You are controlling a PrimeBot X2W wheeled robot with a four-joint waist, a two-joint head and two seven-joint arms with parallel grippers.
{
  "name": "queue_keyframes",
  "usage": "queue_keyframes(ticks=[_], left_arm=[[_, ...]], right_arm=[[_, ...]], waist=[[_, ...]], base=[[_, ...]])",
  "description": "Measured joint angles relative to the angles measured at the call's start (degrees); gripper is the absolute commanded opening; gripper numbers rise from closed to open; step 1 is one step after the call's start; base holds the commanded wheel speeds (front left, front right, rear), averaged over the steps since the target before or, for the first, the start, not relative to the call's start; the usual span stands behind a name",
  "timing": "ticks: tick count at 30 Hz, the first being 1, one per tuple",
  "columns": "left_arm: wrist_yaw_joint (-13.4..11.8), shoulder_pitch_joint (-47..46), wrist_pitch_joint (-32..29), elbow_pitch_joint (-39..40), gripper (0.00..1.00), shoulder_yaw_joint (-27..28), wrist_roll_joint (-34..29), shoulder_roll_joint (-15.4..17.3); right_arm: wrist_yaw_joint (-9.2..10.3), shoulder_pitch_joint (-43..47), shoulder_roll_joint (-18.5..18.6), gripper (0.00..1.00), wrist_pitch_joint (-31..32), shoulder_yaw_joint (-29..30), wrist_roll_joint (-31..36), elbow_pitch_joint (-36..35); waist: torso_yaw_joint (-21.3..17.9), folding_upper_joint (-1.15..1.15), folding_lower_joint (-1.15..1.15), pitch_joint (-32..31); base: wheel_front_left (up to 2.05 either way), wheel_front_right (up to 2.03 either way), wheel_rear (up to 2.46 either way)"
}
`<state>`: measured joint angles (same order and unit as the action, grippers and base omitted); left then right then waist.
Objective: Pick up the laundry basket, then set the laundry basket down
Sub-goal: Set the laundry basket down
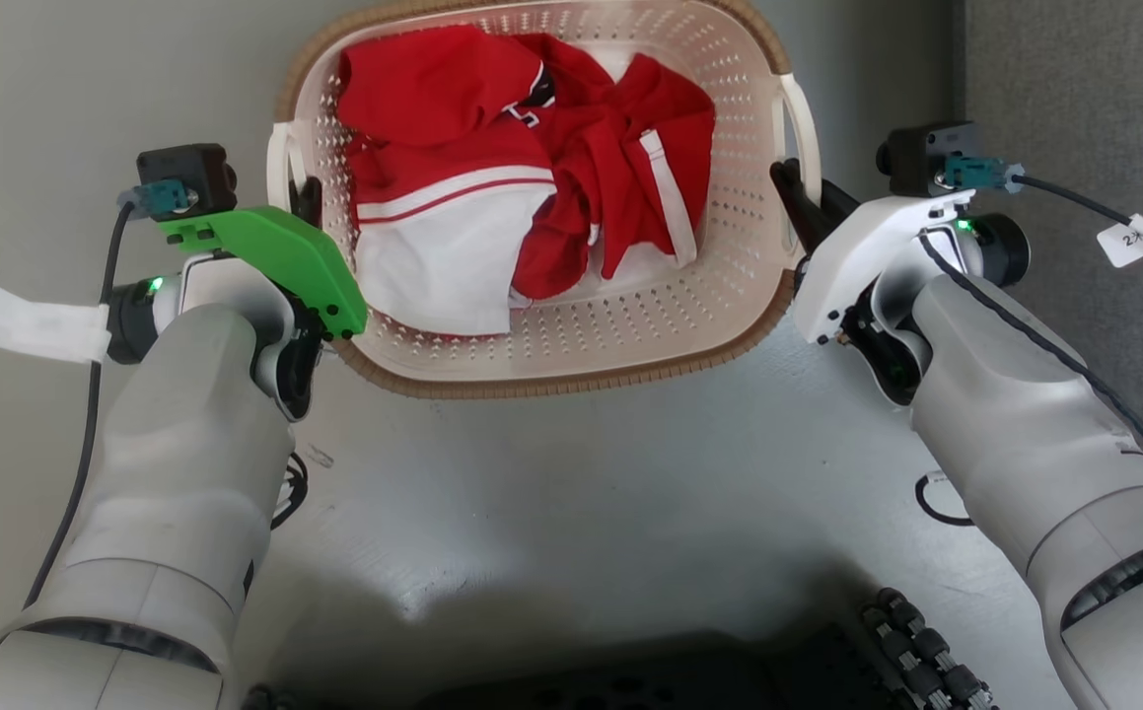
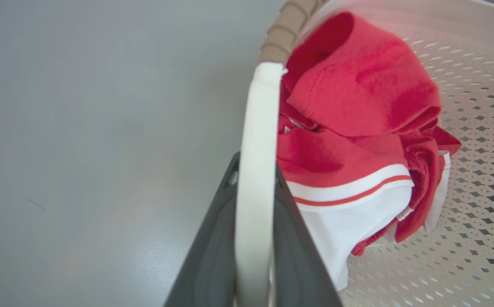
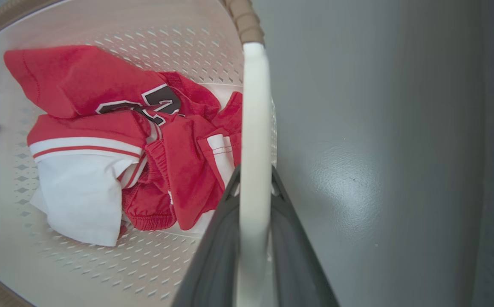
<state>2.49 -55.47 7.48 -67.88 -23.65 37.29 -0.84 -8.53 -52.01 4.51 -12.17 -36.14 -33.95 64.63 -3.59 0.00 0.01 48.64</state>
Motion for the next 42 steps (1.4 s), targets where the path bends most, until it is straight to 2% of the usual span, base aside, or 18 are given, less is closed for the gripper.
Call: queue_keyframes(ticks=[8,21,42], left_arm=[[0.00,-0.38,2.22,-0.43,0.00,-0.38,-0.35,-0.02],[1.47,-0.82,0.30,-2.31,0.00,-1.00,-0.36,-0.23],[1.90,-2.26,0.71,-3.22,0.00,-0.97,-0.35,-0.23]], right_arm=[[0.00,-0.47,0.05,0.00,-0.92,-0.26,0.33,0.13],[-0.01,-0.48,-0.53,0.00,-0.91,0.03,-0.51,1.99],[0.00,-1.78,-0.68,0.00,-0.94,-0.46,-1.34,2.45]], waist=[[-0.07,0.00,0.00,0.93],[-0.36,0.00,0.00,2.00],[-0.51,0.00,0.00,3.72]], base=[[0.00,0.00,0.00],[0.00,0.00,0.00],[0.00,0.00,0.00]])
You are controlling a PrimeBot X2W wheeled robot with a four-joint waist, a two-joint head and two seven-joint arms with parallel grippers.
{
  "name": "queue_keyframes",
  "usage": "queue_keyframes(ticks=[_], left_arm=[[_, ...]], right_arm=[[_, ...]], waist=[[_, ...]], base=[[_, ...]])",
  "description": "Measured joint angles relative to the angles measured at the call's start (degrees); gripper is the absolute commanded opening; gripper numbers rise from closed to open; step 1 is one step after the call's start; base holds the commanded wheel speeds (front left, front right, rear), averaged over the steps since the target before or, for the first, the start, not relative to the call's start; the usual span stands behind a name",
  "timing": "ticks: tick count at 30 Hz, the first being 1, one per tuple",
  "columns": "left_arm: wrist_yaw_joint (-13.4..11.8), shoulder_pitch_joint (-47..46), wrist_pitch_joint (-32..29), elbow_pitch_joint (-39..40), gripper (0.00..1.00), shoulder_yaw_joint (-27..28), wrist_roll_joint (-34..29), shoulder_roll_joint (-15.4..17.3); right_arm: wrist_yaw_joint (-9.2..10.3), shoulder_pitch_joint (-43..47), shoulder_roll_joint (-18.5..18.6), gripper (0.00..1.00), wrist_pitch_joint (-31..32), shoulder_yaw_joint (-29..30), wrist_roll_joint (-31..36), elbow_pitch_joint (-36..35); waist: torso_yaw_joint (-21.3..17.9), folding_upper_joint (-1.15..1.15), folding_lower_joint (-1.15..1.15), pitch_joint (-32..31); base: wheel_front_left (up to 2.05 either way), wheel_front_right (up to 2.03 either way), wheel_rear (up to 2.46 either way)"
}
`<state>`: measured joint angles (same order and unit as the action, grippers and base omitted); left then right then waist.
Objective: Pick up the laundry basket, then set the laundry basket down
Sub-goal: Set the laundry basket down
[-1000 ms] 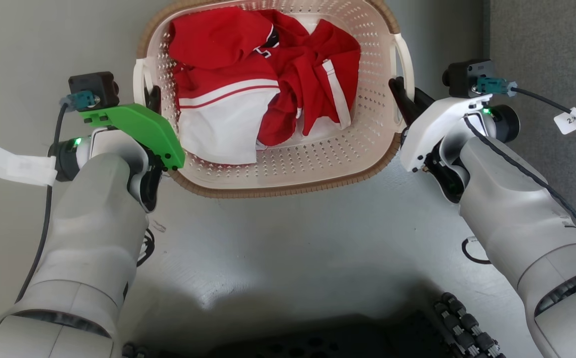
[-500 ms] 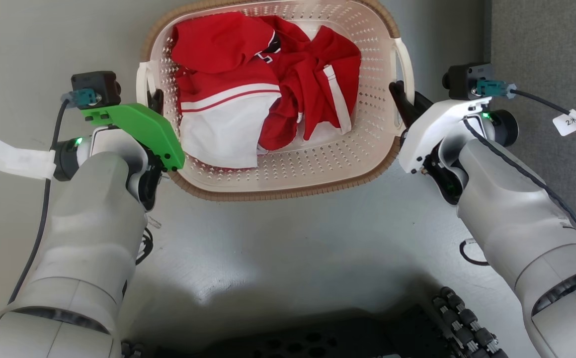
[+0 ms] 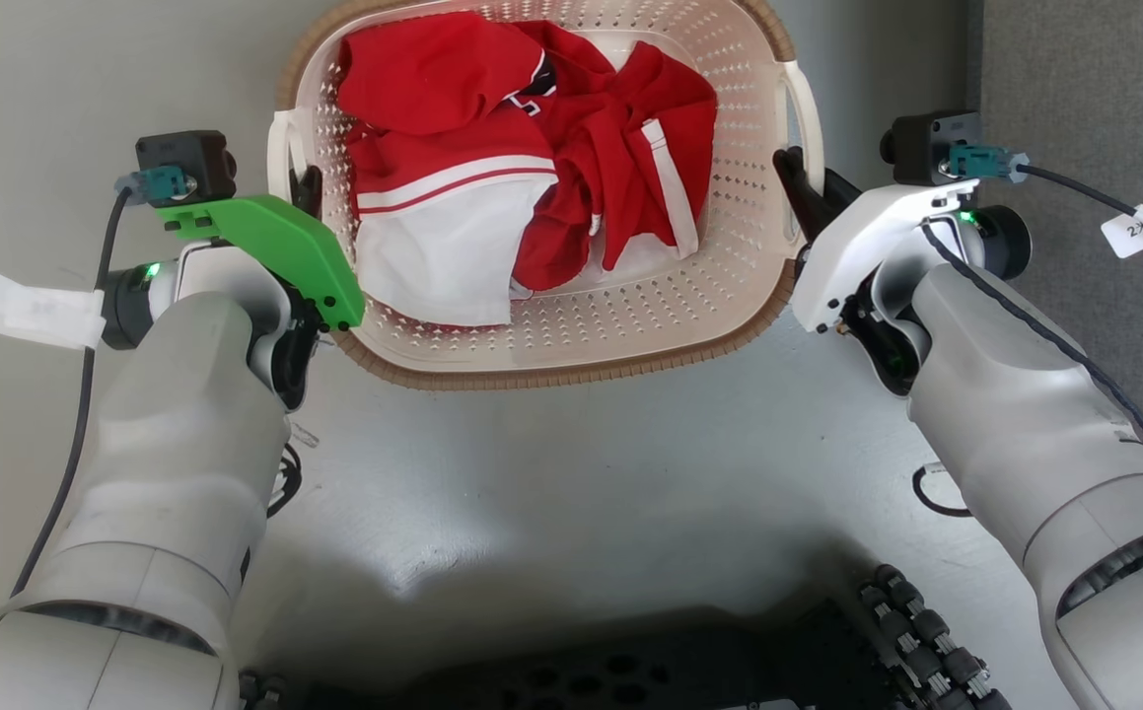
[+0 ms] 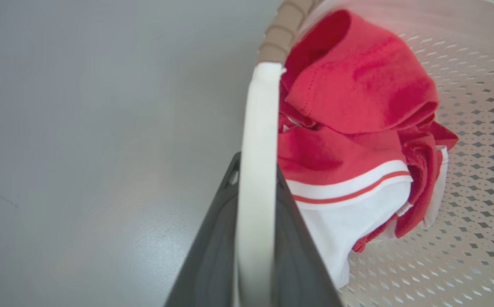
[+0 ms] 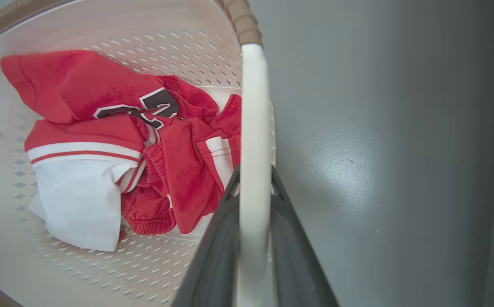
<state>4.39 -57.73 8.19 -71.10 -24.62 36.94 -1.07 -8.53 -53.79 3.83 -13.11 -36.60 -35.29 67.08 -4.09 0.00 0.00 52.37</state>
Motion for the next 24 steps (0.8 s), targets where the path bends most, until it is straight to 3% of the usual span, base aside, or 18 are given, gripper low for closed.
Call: queue_keyframes(ticks=[3,4,5,9,24], left_arm=[[0.43,-0.12,-0.08,-0.12,0.00,-0.02,0.02,-0.01],[0.96,-0.12,-0.13,-0.14,0.13,0.15,0.31,0.01],[1.23,-0.16,-0.58,-0.15,1.00,0.07,0.51,0.10],[1.22,-0.49,-0.14,-0.46,1.00,0.20,0.65,1.77],[2.01,-1.35,1.05,-0.21,1.00,-1.14,0.69,2.05]], right_arm=[[0.00,-0.04,0.04,0.02,-0.05,0.07,-0.22,0.01],[0.02,-0.04,-0.01,0.66,-0.09,0.49,-0.79,-0.21],[0.08,-0.04,0.00,1.00,-0.25,0.92,-1.79,-0.66],[0.64,-0.04,1.19,1.00,-0.54,0.54,-2.82,-2.03],[1.02,0.26,1.54,1.00,-0.97,-3.33,-3.54,-5.02]], waist=[[0.08,0.00,0.00,0.04],[0.11,0.00,0.00,0.06],[0.14,0.00,0.00,0.07],[0.25,0.00,0.00,0.18],[0.51,0.00,0.00,-0.69]], base=[[0.00,0.00,0.00],[0.00,0.00,0.00],[0.00,0.00,0.00],[0.00,0.00,0.00],[0.00,0.00,0.00]])
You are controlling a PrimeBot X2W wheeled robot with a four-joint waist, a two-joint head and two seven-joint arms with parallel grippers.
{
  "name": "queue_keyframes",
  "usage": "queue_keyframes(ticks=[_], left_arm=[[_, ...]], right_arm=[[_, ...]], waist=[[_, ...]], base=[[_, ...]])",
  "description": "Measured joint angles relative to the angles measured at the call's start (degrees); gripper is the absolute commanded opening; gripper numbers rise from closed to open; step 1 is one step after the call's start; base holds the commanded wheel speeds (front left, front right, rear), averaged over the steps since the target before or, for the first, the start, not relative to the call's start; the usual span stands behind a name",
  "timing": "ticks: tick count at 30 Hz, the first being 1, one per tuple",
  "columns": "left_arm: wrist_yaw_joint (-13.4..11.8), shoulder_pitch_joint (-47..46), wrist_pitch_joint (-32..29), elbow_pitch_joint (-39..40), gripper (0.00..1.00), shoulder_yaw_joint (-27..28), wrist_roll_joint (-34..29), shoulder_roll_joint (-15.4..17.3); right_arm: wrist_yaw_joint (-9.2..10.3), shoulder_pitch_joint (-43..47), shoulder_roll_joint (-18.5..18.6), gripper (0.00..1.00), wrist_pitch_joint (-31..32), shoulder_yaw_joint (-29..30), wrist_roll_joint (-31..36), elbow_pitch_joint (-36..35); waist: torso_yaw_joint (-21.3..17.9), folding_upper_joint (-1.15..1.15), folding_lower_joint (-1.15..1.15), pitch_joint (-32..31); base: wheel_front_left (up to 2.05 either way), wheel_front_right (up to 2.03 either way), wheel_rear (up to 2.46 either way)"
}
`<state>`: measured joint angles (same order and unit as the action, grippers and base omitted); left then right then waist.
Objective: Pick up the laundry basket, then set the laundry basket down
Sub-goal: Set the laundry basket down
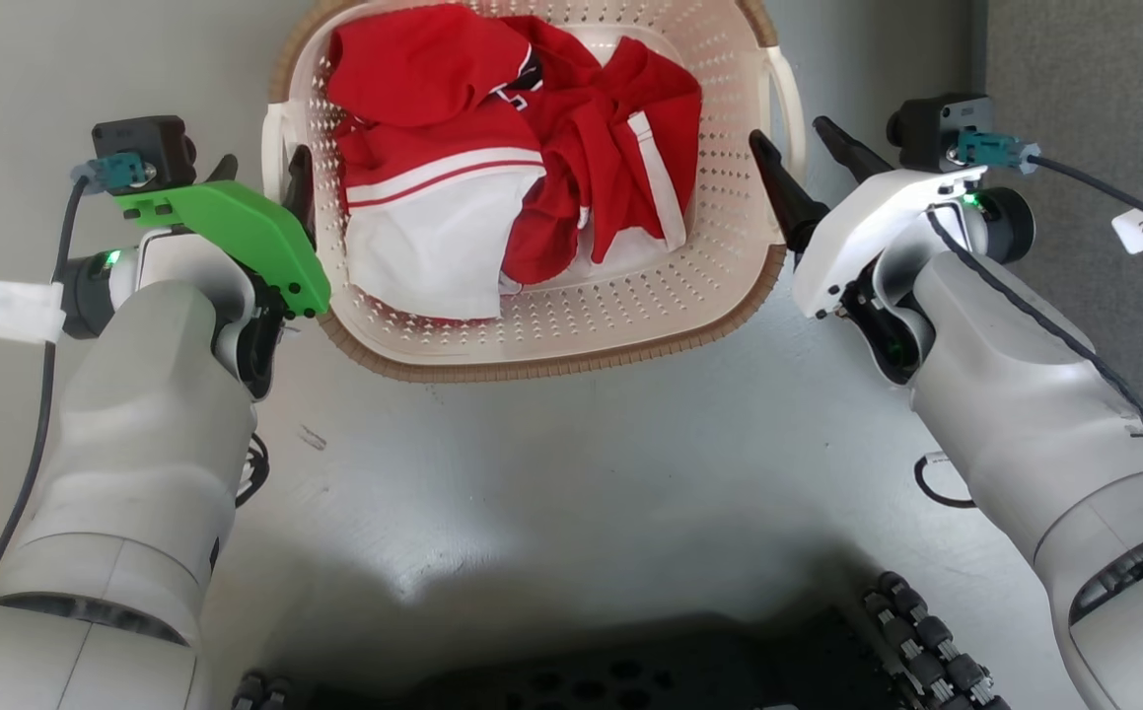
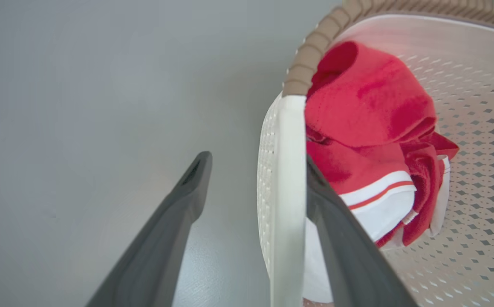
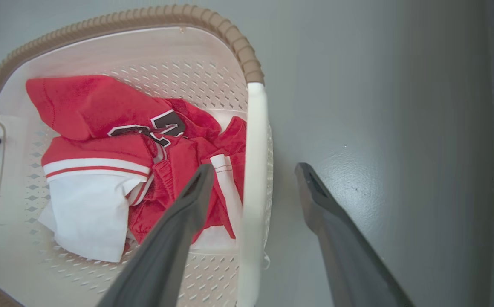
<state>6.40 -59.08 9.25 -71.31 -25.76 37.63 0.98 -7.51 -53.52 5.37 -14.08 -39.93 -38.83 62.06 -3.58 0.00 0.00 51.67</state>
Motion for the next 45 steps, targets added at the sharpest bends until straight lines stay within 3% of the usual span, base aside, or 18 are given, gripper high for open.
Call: queue_keyframes(ticks=[10,18,36,45], left_arm=[[0.14,0.58,5.03,2.77,1.00,-1.81,-2.37,0.04],[-0.94,4.52,5.43,8.76,1.00,-0.52,-3.71,0.60],[-8.17,15.82,5.43,31.20,1.00,5.72,-11.39,3.52],[-10.03,23.62,5.43,39.23,1.00,7.70,-14.35,3.57]], right_arm=[[0.00,1.17,2.08,1.00,-0.10,-0.34,-0.18,-2.16],[0.04,2.47,5.24,1.00,-0.32,5.80,0.10,-9.80],[4.65,14.28,7.11,1.00,-0.51,15.45,8.33,-26.28],[6.70,20.35,7.16,1.00,-0.51,19.15,12.09,-33.59]], waist=[[-0.03,0.00,0.00,-3.34],[-0.17,0.00,0.00,-9.23],[-0.25,0.00,0.00,-23.49],[-0.46,0.00,-0.01,-30.63]], base=[[0.00,0.00,0.00],[0.00,0.00,0.00],[0.00,0.00,0.00],[0.00,0.00,0.00]])
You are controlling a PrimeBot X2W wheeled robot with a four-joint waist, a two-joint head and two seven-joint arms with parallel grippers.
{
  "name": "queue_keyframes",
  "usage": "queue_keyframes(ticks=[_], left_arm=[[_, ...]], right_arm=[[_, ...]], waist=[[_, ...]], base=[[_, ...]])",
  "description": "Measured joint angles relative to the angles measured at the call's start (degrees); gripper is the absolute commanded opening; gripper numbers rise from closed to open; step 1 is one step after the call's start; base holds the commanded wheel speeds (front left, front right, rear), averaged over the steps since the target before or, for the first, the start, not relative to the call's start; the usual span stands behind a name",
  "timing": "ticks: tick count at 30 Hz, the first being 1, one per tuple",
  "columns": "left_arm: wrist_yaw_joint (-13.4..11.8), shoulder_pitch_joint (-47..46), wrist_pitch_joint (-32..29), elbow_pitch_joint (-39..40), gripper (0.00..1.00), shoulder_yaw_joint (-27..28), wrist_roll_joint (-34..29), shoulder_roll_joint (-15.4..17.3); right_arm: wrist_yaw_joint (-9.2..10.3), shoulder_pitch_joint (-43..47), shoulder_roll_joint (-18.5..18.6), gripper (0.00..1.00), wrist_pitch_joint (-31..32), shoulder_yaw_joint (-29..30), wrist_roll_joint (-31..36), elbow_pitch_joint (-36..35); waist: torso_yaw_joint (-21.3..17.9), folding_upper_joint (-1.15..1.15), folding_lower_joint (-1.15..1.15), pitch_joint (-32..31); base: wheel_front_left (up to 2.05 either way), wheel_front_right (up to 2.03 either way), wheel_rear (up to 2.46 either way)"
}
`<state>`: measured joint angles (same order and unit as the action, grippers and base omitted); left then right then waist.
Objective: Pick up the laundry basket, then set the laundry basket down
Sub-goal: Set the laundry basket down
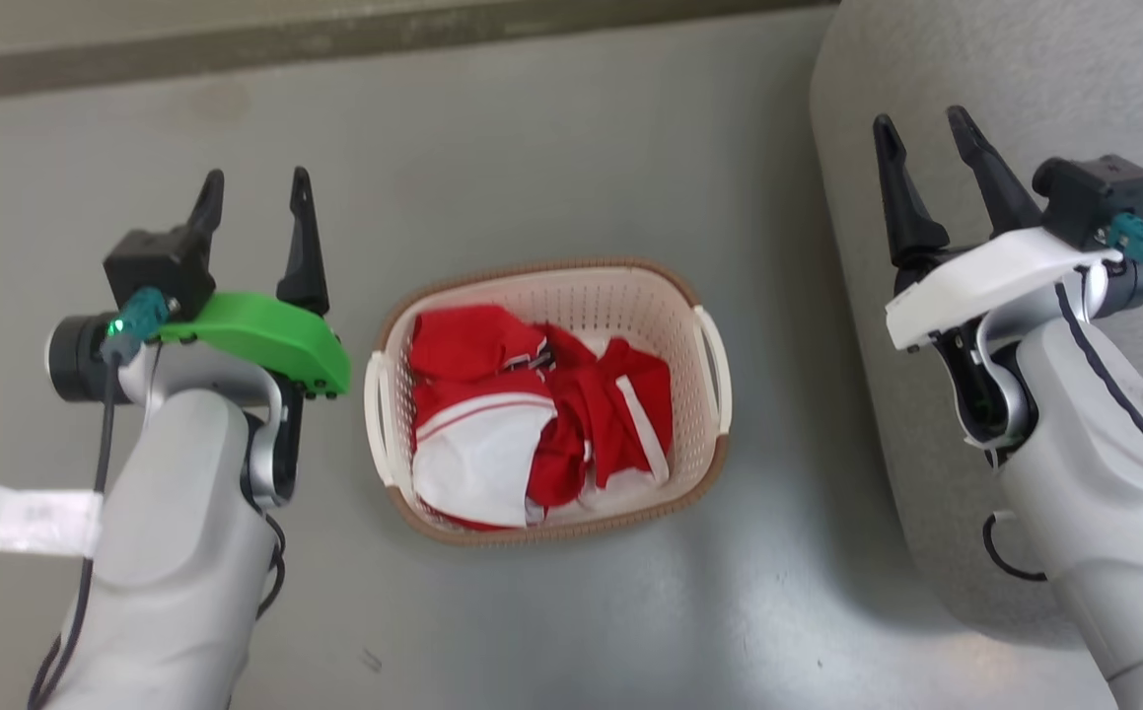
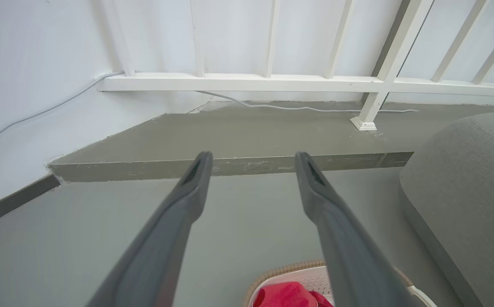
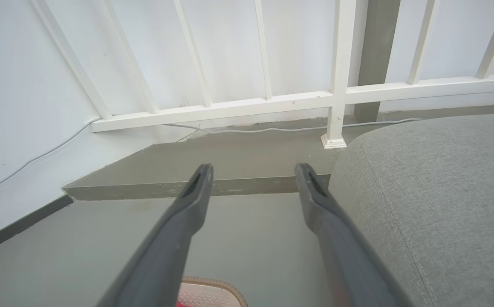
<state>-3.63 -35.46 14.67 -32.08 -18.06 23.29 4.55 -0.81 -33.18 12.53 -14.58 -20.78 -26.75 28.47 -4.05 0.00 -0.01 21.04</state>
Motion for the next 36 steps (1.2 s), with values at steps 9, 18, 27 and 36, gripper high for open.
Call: queue_keyframes(ticks=[9,18,27,36], left_arm=[[-1.04,6.39,0.00,7.66,1.00,0.52,-3.18,0.04],[-1.77,13.42,0.00,13.51,1.00,0.70,-4.35,0.03],[-2.21,21.92,0.00,16.23,1.00,1.13,-4.53,0.00],[-2.50,28.23,0.00,18.22,1.00,0.19,-5.58,-0.02]], right_arm=[[0.99,5.21,-0.03,1.00,0.00,2.02,3.05,-6.43],[2.00,11.74,-0.10,1.00,0.00,3.03,5.33,-10.13],[3.45,18.46,-0.15,1.00,0.00,3.66,6.24,-12.21],[4.37,24.88,-0.75,1.00,0.00,4.19,6.57,-13.14]], waist=[[-0.22,0.00,0.00,-6.19],[-0.09,0.00,0.00,-10.83],[0.28,0.00,0.00,-14.49],[0.71,0.00,0.00,-17.60]], base=[[0.00,0.00,0.00],[0.00,0.00,0.00],[0.00,0.00,0.00],[0.00,0.00,0.00]])
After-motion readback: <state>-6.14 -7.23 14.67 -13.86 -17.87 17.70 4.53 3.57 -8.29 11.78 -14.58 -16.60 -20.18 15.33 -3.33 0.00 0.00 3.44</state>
